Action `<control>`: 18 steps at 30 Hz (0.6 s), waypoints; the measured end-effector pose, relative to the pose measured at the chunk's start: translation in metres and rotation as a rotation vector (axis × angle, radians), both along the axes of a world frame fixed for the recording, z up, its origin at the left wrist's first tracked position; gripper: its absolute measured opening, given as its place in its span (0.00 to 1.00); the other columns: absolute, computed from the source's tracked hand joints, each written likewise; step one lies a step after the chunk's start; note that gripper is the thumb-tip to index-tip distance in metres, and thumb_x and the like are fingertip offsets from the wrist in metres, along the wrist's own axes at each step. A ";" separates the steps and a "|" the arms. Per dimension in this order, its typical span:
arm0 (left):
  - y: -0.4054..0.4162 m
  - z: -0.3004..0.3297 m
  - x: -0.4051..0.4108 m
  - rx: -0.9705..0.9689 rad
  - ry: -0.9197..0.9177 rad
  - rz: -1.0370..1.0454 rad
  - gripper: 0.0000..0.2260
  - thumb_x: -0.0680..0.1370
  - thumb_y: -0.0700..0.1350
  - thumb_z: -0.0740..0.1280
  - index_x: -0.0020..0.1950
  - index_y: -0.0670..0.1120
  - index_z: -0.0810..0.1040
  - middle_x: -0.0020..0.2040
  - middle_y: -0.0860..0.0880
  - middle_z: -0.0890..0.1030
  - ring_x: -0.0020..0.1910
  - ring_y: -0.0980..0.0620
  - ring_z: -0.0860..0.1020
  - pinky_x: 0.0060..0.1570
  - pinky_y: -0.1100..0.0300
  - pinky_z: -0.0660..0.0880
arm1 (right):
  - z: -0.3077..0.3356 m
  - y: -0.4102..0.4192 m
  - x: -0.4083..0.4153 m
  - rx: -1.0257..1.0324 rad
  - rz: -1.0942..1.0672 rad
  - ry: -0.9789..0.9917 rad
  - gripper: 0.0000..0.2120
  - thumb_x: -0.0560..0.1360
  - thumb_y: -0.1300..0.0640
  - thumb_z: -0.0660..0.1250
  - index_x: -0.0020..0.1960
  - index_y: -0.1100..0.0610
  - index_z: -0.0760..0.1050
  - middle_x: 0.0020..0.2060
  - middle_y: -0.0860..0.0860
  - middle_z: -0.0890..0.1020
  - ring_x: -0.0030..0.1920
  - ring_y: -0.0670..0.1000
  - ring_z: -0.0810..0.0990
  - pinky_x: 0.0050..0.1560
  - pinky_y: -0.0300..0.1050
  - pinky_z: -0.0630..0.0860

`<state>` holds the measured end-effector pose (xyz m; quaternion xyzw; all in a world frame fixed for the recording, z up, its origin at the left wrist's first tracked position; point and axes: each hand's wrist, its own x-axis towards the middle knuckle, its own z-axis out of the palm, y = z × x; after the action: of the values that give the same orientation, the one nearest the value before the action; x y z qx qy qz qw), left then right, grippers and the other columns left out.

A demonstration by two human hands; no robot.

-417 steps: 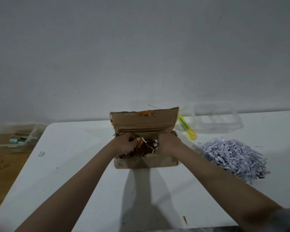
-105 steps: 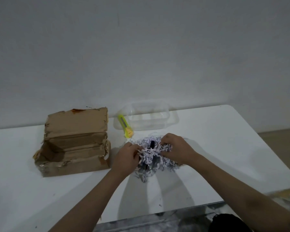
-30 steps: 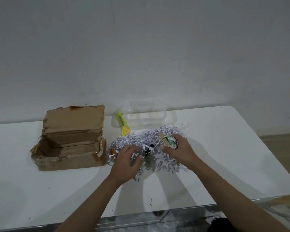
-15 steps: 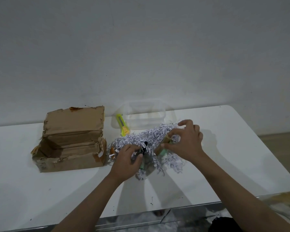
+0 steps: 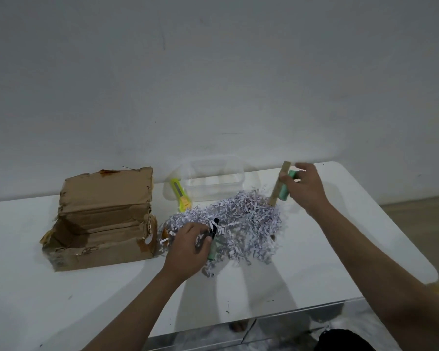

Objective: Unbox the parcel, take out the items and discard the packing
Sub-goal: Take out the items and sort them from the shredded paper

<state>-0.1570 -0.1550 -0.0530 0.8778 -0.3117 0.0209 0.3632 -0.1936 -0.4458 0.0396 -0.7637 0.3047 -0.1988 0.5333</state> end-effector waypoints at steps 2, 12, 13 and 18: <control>-0.001 0.001 -0.002 -0.002 -0.086 0.039 0.15 0.75 0.52 0.59 0.53 0.45 0.78 0.48 0.49 0.77 0.48 0.51 0.76 0.46 0.60 0.70 | -0.014 -0.021 0.001 -0.201 -0.023 0.209 0.21 0.74 0.55 0.70 0.61 0.63 0.69 0.52 0.57 0.77 0.49 0.55 0.75 0.47 0.45 0.70; 0.017 -0.023 -0.004 0.225 -0.151 0.326 0.21 0.73 0.49 0.56 0.64 0.45 0.75 0.68 0.42 0.72 0.66 0.38 0.69 0.63 0.41 0.69 | -0.082 -0.063 0.009 -0.378 0.126 0.429 0.19 0.74 0.48 0.68 0.60 0.58 0.76 0.56 0.56 0.81 0.58 0.58 0.77 0.57 0.47 0.72; 0.019 -0.027 -0.004 0.233 -0.141 0.312 0.21 0.75 0.50 0.56 0.65 0.44 0.74 0.69 0.41 0.71 0.67 0.38 0.68 0.64 0.41 0.68 | -0.087 -0.063 0.010 -0.395 0.109 0.438 0.18 0.74 0.48 0.68 0.60 0.57 0.76 0.57 0.56 0.81 0.59 0.59 0.76 0.57 0.49 0.72; 0.021 -0.039 -0.002 0.263 -0.067 0.293 0.24 0.77 0.53 0.52 0.68 0.43 0.72 0.71 0.42 0.68 0.71 0.41 0.65 0.68 0.47 0.63 | -0.084 -0.025 0.001 -0.742 -0.048 0.145 0.12 0.73 0.59 0.67 0.56 0.60 0.78 0.55 0.59 0.80 0.55 0.64 0.74 0.53 0.55 0.72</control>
<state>-0.1594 -0.1336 -0.0919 0.9525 -0.1924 0.0619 0.2279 -0.1921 -0.4704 -0.0447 -0.9098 0.2666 -0.2534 0.1926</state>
